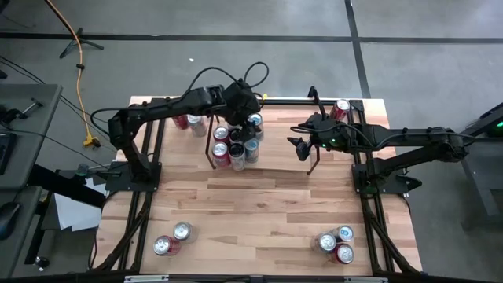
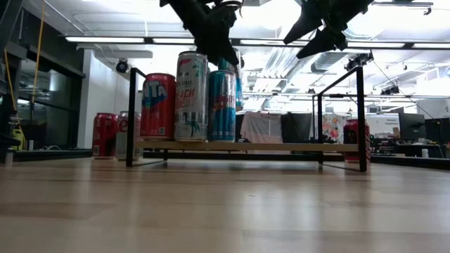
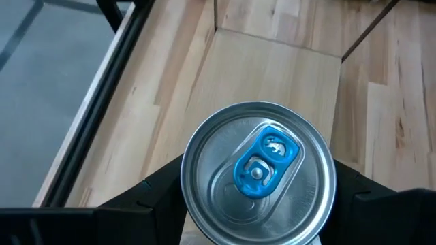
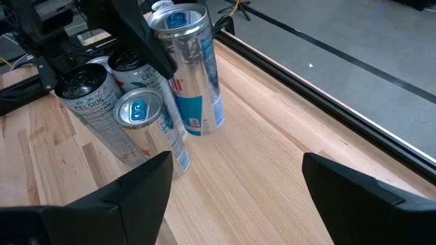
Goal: Place canned beverage on shelf
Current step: Put the left blue soda can on the shelf aligned with the other blue soda can
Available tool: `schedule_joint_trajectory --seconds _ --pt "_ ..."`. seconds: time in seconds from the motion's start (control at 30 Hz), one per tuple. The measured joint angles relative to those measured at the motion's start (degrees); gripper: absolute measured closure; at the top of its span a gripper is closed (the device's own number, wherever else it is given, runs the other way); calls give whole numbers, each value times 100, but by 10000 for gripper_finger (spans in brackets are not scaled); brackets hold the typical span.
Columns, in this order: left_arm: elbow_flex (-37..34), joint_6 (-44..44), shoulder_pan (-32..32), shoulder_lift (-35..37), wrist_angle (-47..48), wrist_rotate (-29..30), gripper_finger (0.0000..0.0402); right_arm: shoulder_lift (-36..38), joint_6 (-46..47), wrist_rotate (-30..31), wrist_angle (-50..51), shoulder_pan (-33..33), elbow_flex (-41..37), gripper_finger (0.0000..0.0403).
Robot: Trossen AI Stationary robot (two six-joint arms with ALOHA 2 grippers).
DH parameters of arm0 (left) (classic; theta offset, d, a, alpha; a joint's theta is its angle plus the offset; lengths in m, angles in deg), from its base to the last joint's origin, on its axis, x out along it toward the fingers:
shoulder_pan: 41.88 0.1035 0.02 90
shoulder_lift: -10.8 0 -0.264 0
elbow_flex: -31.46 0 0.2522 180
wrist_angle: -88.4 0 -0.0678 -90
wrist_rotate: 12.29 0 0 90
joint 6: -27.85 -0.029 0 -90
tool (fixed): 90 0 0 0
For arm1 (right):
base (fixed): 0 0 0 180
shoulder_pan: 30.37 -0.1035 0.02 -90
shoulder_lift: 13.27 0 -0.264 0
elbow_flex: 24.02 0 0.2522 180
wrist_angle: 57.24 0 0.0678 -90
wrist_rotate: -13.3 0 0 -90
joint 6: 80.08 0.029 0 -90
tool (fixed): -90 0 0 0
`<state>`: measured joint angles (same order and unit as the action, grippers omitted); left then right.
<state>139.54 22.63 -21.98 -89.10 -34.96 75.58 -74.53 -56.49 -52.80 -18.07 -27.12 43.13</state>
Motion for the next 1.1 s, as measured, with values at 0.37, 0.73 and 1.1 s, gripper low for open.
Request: schedule_joint_trajectory --seconds 0.37,0.73,1.1 --pt "783 16 173 -836 559 -73 190 -150 210 17 -62 0 4 91" --pt "889 46 146 -918 882 -20 190 -328 199 16 -159 -2 4 91" --pt "889 57 54 -965 862 21 190 -328 144 166 -282 2 4 91"
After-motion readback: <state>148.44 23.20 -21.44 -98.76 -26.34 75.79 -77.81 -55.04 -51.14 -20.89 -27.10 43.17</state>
